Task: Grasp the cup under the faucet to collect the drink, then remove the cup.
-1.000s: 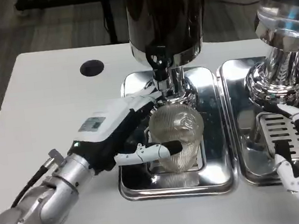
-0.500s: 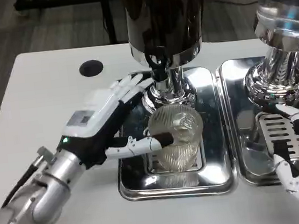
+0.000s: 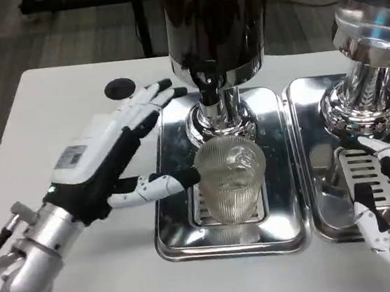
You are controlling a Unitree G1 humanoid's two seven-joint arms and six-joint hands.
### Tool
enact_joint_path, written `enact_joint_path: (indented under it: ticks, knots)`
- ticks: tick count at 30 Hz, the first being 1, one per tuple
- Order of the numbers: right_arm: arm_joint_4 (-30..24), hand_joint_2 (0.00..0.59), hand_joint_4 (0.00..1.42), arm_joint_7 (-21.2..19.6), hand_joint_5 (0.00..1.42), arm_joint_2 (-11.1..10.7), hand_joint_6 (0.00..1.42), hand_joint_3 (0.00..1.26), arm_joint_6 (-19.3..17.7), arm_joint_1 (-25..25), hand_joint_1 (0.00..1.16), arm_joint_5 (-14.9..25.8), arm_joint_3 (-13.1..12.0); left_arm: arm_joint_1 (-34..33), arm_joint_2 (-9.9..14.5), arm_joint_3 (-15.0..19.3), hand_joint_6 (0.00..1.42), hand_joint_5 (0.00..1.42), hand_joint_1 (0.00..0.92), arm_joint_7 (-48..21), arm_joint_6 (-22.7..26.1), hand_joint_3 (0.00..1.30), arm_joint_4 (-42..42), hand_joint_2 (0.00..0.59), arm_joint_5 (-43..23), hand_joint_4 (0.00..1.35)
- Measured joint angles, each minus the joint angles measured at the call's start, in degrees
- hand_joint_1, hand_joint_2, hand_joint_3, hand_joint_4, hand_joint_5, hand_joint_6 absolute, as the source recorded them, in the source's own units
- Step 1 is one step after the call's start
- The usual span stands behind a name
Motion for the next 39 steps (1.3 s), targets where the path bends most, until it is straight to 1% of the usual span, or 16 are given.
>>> enact_joint_path:
  ticks: [3,5,7,11,12,14,17,18,22,25,30,39]
  knots:
    - [0.01,0.543,0.23,0.0,0.24,0.05,0.36,0.27,-0.02,-0.01,0.5,0.04,0.01,0.25,0.85,1.84,0.17,0.13,0.008,-4.56,-1.83,0.14,-2.11,0.092,-4.81,0.09]
    - [0.02,0.543,0.23,0.0,0.24,0.08,0.36,0.27,-0.02,-0.07,0.5,0.14,0.02,-0.16,1.46,2.86,0.18,0.15,0.008,-9.89,-2.71,0.14,-2.9,0.09,-9.51,0.11]
    - [0.03,0.543,0.23,0.0,0.24,0.09,0.35,0.27,-0.02,-0.31,0.5,0.28,0.03,-0.53,1.55,3.84,0.19,0.17,0.006,-14.0,-2.93,0.14,-3.3,0.084,-13.2,0.12]
    - [0.03,0.543,0.23,0.01,0.24,0.1,0.35,0.28,-0.02,-0.87,0.5,0.41,0.1,-0.94,1.6,5.96,0.2,0.2,0.0,-19.31,-2.98,0.14,-5.02,0.084,-18.06,0.13]
    - [0.04,0.543,0.23,0.01,0.24,0.1,0.35,0.28,-0.02,-0.94,0.5,0.41,0.12,-1.05,1.6,6.33,0.2,0.2,0.0,-19.81,-2.99,0.14,-5.3,0.084,-18.19,0.14]
    - [0.04,0.543,0.24,0.02,0.24,0.1,0.35,0.28,-0.02,-1.12,0.5,0.41,0.14,-1.46,1.6,7.17,0.2,0.2,0.0,-23.3,-2.83,0.15,-6.41,0.075,-20.59,0.14]
    - [0.06,0.543,0.24,0.02,0.23,0.1,0.34,0.28,-0.02,-1.21,0.5,0.51,0.16,-2.12,1.6,7.7,0.21,0.22,0.0,-27.34,-2.05,0.16,-7.39,0.075,-23.27,0.15]
    - [0.08,0.543,0.24,0.03,0.23,0.1,0.34,0.28,-0.02,-1.24,0.5,0.6,0.16,-2.5,1.6,7.97,0.2,0.23,0.0,-29.82,-1.55,0.17,-7.63,0.075,-24.94,0.17]
    - [0.12,0.543,0.24,0.03,0.23,0.12,0.34,0.28,-0.02,-1.29,0.5,1.09,0.18,-3.3,1.59,9.08,0.21,0.25,0.0,-34.55,-0.33,0.19,-8.09,0.074,-27.16,0.19]
    - [0.16,0.543,0.24,0.03,0.23,0.17,0.34,0.28,-0.02,-1.29,0.5,1.21,0.25,-4.14,1.56,9.2,0.22,0.26,0.0,-37.41,0.64,0.21,-8.15,0.074,-28.14,0.21]
    - [0.66,0.543,0.24,0.0,0.23,0.62,0.34,0.28,-0.04,-1.3,0.5,1.23,0.72,-6.8,0.78,9.79,0.22,0.28,0.0,-42.35,2.43,0.23,-8.18,0.073,-30.27,0.23]
    - [2.33,0.543,0.24,-0.1,0.23,1.23,0.34,0.28,-0.16,-1.53,0.5,1.75,0.85,-9.08,0.26,9.89,0.23,0.29,0.0,-48.42,5.01,0.24,-9.78,0.073,-31.17,0.23]
